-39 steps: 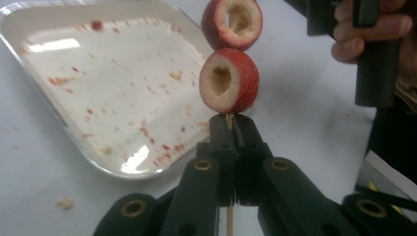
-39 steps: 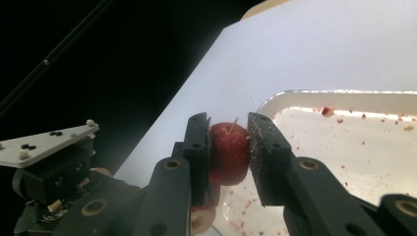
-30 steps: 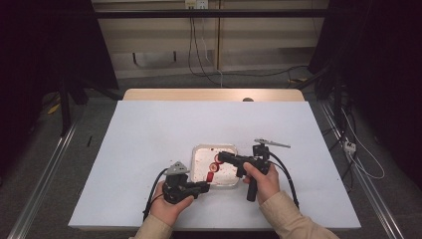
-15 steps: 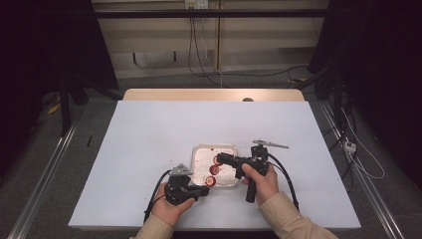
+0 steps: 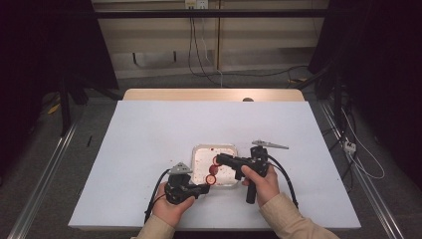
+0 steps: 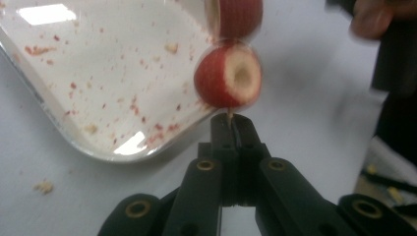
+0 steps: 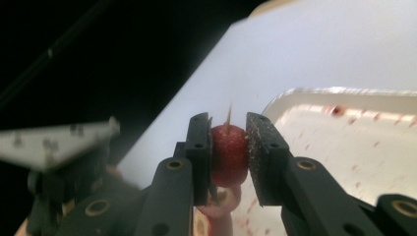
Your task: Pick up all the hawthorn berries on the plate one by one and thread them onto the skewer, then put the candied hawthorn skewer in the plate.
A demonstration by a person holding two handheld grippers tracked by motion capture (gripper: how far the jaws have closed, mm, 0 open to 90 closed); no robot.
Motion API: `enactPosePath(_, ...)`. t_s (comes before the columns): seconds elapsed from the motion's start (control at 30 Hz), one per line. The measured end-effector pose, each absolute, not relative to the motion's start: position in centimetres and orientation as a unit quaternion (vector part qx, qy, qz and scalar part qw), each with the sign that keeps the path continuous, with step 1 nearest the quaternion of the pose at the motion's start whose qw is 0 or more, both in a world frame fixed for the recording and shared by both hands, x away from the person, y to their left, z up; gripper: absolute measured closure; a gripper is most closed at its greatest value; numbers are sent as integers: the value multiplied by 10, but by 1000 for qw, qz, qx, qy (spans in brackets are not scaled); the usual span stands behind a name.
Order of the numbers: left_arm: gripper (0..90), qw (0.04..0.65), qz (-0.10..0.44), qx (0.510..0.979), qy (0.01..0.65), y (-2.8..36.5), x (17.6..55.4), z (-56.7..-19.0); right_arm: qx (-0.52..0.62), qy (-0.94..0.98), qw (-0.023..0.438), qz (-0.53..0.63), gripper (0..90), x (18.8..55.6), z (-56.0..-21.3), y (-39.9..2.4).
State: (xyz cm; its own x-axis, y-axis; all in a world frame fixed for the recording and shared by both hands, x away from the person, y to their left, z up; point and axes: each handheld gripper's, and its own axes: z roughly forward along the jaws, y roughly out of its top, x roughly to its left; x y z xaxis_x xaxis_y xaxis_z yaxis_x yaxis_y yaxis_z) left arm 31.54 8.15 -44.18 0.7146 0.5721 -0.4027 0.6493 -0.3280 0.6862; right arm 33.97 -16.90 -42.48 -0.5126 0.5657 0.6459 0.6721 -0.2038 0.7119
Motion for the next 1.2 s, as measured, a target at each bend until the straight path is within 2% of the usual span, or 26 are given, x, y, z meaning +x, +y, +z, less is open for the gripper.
enactPosePath(0.13,900,444,-60,809,381,81,316,-443,-486,-636,35,-598,734,338,-423,-165)
enactPosePath(0.33,900,449,-50,806,383,85,317,-442,-475,-637,20,-607,711,341,-425,-165)
enactPosePath(0.4,899,447,-50,806,385,86,317,-443,-476,-633,12,-611,627,341,-424,-167)
enactPosePath(0.5,899,448,-46,804,388,89,318,-442,-471,-635,4,-612,556,342,-423,-171)
enactPosePath(0.67,898,451,-43,802,389,90,319,-440,-470,-641,-3,-607,502,341,-423,-174)
enactPosePath(0.77,898,451,-42,802,389,91,320,-438,-468,-646,-9,-603,447,341,-423,-175)
enactPosePath(0.87,897,453,-43,799,393,91,322,-437,-470,-649,-13,-598,349,341,-425,-176)
enactPosePath(1.03,897,456,-42,795,398,94,325,-436,-470,-653,-21,-594,264,340,-428,-181)
enactPosePath(1.2,896,460,-40,791,401,95,328,-432,-469,-660,-34,-586,216,339,-429,-186)
